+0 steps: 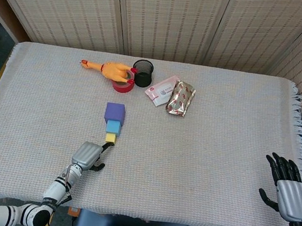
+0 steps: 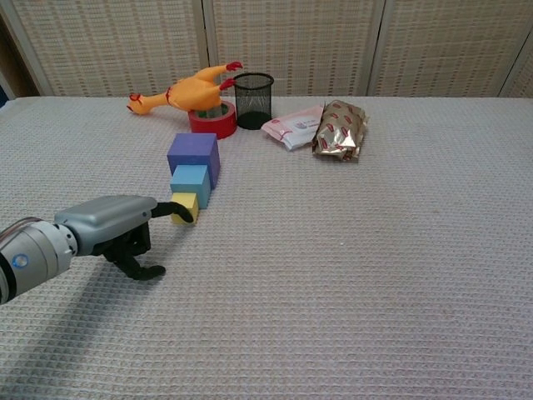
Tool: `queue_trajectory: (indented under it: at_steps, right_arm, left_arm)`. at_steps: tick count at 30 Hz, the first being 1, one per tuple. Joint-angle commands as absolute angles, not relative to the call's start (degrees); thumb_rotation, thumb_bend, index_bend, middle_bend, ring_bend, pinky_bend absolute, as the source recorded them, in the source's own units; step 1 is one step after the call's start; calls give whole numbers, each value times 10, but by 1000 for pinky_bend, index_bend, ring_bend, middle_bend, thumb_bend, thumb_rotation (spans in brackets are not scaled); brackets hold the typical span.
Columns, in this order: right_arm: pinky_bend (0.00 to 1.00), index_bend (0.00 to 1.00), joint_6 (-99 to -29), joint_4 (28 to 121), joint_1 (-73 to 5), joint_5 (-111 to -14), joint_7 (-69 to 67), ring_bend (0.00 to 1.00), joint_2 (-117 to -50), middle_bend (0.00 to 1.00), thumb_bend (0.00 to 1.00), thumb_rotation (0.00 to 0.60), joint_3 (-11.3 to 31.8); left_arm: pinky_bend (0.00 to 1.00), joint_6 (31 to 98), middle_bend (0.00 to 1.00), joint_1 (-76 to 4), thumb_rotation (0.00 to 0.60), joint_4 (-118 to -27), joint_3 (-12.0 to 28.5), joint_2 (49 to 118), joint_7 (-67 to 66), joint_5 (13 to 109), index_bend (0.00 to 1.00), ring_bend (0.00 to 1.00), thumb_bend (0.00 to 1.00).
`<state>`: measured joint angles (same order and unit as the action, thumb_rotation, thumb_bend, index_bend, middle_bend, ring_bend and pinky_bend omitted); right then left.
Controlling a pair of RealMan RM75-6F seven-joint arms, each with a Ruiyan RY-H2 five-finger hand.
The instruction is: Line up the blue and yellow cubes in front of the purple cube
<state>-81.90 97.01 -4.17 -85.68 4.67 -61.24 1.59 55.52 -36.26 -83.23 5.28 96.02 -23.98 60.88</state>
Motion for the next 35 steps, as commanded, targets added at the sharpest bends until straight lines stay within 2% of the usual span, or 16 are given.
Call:
queue_trajectory:
  at_steps: [1,8,14,17,19,20,21,22,23,24,25,26,27,29,32,35]
  right_arm:
    - [0,0,-819,970,-42,-857,47,0,-612,0,39,600,16]
    - [0,0,-824,969,-40,-860,44,0,-613,0,39,600,17]
    - [0,0,-823,969,-41,-865,43,0,-613,0,38,600,13]
    - [0,0,-820,970,-41,-868,44,0,-613,0,38,600,11]
    - [0,0,-819,971,-41,-869,43,0,-611,0,38,600,10]
    - [0,0,-819,972,-41,-869,43,0,-611,0,38,600,9]
    - [0,0,-820,972,-40,-870,45,0,-611,0,38,600,9]
    - [0,0,-820,973,-40,-870,46,0,-611,0,38,600,8]
    - [0,0,-821,975,-39,-869,48,0,-612,0,38,600,8]
    - [0,0,-821,976,-39,-869,52,0,-612,0,38,600,8]
    - [0,0,-820,978,-38,-868,55,0,-613,0,38,600,8]
    - [0,0,-820,980,-38,-866,59,0,-614,0,38,600,7]
    - [0,0,-819,982,-38,-864,64,0,-615,0,38,600,7]
    - [0,0,-816,985,-38,-856,74,0,-619,0,38,600,9]
    - [0,0,-805,986,-42,-848,91,0,-626,0,39,600,9]
    - [0,0,-795,987,-47,-846,103,0,-631,0,39,600,7]
  left_arm:
    - [1000,556,1000,-363,600,-833,53,961,-240,609,150,1000,349]
    - [1000,566,1000,-359,600,-847,47,955,-239,621,159,1000,348]
    - [1000,600,1000,-340,600,-895,34,929,-236,649,162,1000,347]
    - [1000,648,1000,-312,600,-933,21,891,-222,680,170,1000,347]
    - [1000,704,998,-277,600,-956,5,854,-198,719,172,976,348]
    - [992,728,968,-260,600,-965,-6,834,-180,738,170,927,348]
    - [932,756,863,-237,600,-975,-24,803,-154,763,165,794,349]
    - [795,776,664,-220,600,-981,-39,778,-142,777,152,575,349]
    - [659,797,492,-202,600,-985,-54,754,-135,791,138,416,348]
    - [544,836,379,-175,600,-984,-69,729,-126,811,127,304,349]
    - [375,873,230,-153,600,-977,-76,719,-117,826,107,155,350]
    - [264,909,150,-130,600,-965,-81,714,-106,839,93,68,350]
    - [200,956,108,-100,600,-945,-85,713,-84,854,85,27,350]
    - [138,1004,47,-66,600,-922,-82,714,-65,856,62,0,349]
    - [118,1044,2,-43,600,-918,-79,699,-68,880,22,0,349]
    - [117,1044,0,-33,600,-929,-77,688,-69,885,19,0,349]
